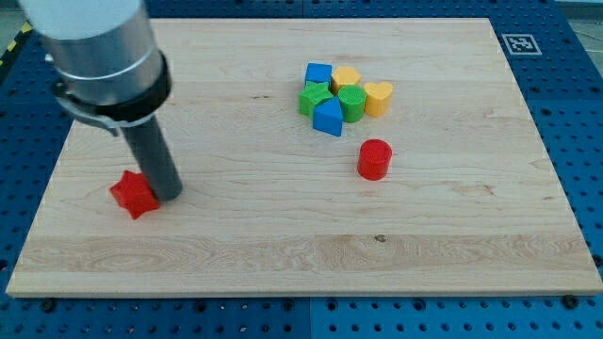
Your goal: Place the red circle towards the top right side of the red star
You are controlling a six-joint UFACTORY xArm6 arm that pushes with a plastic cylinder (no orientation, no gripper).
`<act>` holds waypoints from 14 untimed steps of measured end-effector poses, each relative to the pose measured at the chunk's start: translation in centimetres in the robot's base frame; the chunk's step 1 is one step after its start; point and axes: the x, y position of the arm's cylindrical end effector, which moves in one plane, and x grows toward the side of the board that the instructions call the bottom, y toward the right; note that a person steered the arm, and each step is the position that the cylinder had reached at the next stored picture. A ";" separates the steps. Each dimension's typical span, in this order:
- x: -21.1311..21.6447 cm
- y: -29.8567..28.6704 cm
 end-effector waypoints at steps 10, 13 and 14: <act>-6.5 20.3; -8.4 12.3; -8.3 15.8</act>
